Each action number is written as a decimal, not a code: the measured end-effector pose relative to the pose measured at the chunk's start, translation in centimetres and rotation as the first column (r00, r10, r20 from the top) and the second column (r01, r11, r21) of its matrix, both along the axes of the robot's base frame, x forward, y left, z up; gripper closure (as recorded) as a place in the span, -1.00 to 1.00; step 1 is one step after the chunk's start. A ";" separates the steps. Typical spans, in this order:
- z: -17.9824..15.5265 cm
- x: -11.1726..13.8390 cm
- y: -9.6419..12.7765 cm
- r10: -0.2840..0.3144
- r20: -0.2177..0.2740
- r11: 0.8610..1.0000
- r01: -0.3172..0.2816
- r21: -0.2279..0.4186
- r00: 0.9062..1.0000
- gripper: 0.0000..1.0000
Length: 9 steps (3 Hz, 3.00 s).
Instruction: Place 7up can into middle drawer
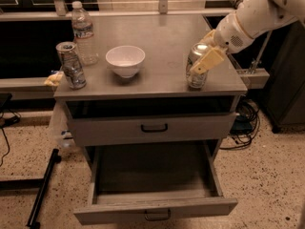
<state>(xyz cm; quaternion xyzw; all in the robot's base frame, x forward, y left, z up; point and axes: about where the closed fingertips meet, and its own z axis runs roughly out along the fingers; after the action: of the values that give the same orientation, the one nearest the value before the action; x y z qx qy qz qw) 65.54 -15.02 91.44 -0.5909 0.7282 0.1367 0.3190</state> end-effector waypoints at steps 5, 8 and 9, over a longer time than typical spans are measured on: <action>-6.2 -15.6 -3.0 0.021 -0.015 0.997 -0.019 0.079 1.000 1.00; -16.4 -19.4 -1.6 -0.012 -0.079 0.994 0.020 0.112 0.997 1.00; -19.0 -18.7 -2.3 -0.002 -0.041 0.997 0.005 0.083 0.999 1.00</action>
Offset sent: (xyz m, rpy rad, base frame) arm -0.2022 -0.0536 0.0361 -0.0053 -0.0090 0.0918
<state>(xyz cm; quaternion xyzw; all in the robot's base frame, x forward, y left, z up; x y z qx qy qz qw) 46.80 -17.37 72.46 -0.5730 0.7292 0.1785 0.3287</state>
